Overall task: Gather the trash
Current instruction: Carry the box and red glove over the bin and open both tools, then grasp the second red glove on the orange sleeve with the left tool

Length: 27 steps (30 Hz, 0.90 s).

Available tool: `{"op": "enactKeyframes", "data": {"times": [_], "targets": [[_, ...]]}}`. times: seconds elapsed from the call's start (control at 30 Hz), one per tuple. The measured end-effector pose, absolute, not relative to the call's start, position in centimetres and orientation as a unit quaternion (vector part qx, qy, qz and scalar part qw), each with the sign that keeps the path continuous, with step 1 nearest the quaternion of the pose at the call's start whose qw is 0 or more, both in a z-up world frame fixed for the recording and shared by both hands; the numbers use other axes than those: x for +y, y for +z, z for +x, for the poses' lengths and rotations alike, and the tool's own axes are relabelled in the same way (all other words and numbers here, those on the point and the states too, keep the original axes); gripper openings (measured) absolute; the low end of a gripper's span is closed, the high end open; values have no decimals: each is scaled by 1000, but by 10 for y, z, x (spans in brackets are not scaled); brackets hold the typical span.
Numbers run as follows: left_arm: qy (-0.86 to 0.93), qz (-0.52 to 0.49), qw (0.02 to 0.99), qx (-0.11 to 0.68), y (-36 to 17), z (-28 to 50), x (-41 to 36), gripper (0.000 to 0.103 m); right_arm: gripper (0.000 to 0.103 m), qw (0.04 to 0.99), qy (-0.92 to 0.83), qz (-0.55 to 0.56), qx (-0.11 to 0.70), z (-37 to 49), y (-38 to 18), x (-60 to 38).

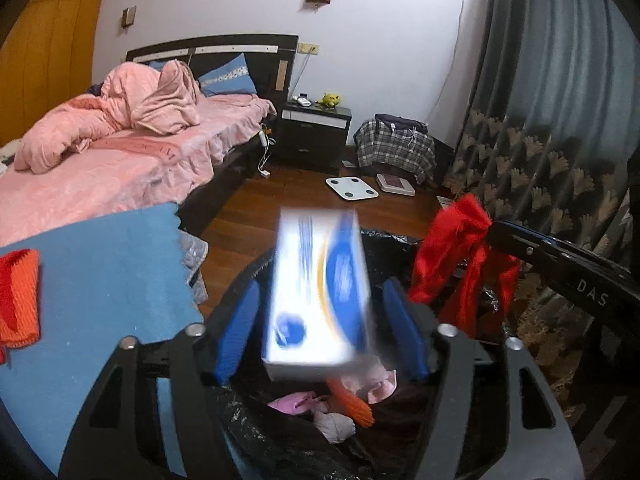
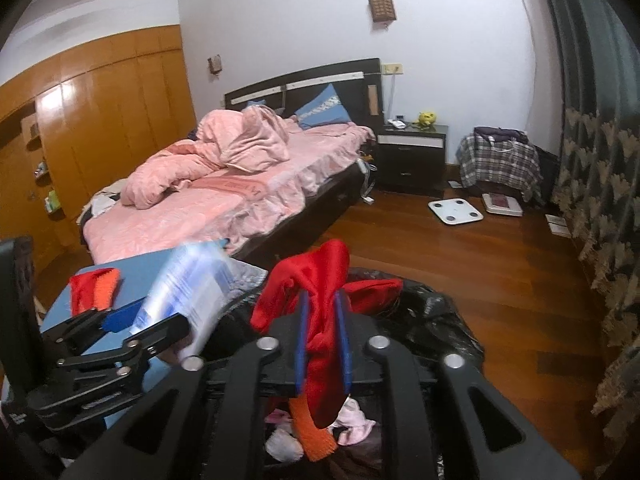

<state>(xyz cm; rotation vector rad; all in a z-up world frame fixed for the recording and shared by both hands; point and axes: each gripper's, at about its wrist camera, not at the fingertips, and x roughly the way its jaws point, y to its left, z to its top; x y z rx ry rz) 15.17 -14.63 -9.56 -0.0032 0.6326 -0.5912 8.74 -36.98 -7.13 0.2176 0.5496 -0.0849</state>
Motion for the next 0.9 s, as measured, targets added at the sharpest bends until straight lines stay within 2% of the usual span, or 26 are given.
{"op": "enactKeyframes", "data": {"times": [0.07, 0.13, 0.17, 0.23, 0.3, 0.37, 0.47, 0.9], "targets": [[-283, -3, 908, 308, -96, 151, -144, 70, 28, 955, -47, 110, 272, 86, -74, -372], [-271, -4, 912, 308, -97, 152, -137, 73, 48, 955, -48, 111, 271, 85, -75, -372], [-265, -6, 914, 307, -97, 152, -132, 76, 54, 955, -49, 110, 270, 85, -74, -370], [-246, -10, 920, 304, -96, 153, -118, 80, 80, 957, -50, 106, 266, 85, -74, -364], [-227, -11, 926, 301, -94, 153, -104, 85, 91, 958, -45, 107, 263, 86, -73, -358], [-207, -9, 932, 298, -92, 153, -88, 90, 93, 958, -31, 113, 262, 88, -71, -346], [-173, -10, 940, 294, -91, 151, -60, 90, 97, 960, -7, 106, 260, 97, -67, -325], [-30, -34, 955, 293, -91, 156, 79, 90, 97, 956, 80, 79, 272, 170, -75, -212]]}}
